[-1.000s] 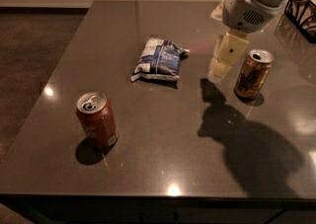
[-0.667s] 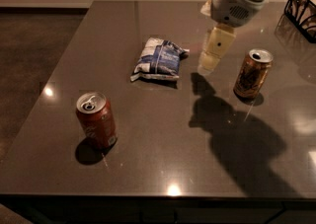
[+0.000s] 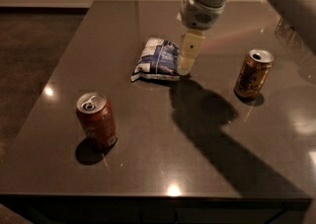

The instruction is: Move blue chip bag near coke can

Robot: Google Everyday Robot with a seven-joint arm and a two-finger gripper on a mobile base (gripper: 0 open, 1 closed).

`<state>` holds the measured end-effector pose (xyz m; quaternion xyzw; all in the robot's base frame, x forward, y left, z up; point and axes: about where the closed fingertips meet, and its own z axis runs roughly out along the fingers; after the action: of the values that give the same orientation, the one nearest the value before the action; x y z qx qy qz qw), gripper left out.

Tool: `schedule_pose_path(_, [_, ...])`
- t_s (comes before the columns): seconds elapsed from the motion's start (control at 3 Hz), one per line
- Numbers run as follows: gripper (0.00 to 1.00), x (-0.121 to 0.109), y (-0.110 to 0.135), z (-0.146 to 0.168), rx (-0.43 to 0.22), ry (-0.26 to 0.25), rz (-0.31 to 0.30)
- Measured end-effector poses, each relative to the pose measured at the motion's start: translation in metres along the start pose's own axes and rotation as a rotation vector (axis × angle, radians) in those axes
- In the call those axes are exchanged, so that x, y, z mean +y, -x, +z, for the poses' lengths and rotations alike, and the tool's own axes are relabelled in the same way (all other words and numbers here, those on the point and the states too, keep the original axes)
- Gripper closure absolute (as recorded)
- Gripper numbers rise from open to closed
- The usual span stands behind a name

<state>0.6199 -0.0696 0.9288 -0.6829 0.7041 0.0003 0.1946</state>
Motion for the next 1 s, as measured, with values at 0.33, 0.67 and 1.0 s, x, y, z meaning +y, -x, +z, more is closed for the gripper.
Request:
schedule_pose_path(0.33, [0.0, -0.006, 0.015, 0.028, 0.03, 0.02, -0.027])
schedule_pose_path(0.67, [0.0, -0.006, 0.028, 0.047, 0.041, 0.041, -0.044])
schedule_pose_path(1.0, [0.0, -0.005, 0.039, 0.061, 0.05, 0.061, -0.058])
